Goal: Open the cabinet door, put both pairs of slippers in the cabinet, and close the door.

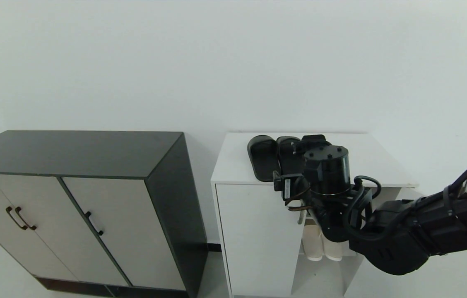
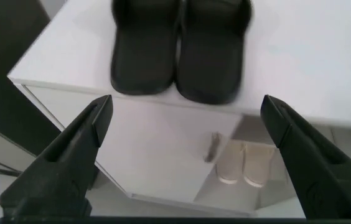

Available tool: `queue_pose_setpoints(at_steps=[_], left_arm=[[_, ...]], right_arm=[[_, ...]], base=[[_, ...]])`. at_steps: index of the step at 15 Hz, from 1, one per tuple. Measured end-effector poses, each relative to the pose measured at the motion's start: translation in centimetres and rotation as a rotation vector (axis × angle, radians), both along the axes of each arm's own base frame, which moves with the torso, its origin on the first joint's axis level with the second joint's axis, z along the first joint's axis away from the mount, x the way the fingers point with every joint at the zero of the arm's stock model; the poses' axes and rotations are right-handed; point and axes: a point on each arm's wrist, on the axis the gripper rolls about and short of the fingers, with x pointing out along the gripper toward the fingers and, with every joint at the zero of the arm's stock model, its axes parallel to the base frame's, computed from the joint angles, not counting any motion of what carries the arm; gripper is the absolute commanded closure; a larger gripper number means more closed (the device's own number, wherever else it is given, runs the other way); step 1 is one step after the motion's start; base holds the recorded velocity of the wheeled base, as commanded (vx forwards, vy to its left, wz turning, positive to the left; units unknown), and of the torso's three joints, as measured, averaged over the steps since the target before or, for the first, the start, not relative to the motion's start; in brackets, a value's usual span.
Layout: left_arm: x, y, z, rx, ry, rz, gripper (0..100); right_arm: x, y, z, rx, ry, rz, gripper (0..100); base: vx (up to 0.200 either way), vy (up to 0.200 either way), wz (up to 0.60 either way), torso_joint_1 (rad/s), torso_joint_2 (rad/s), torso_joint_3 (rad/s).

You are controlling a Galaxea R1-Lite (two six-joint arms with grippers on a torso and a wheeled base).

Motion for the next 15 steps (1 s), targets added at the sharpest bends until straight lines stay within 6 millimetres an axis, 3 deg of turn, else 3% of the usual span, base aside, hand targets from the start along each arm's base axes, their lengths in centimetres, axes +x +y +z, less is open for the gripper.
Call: queue_pose_setpoints(at_steps=[8,15], left_arm=[[0.0,0.0,0.0,0.000,0.000,0.000,100],[0.0,0.0,0.0,0.001,0.000,0.000,100]], right_arm=[[0.5,0.4,-1.8,-0.005,0.035,0.051,0],[3.0,0.9,-2.8,0.003,0.029,0.038,0]], base=[[0.200,0.000,0.00,0.006,0.00,0.002],[0.000,0.000,0.00,0.000,0.00,0.000]])
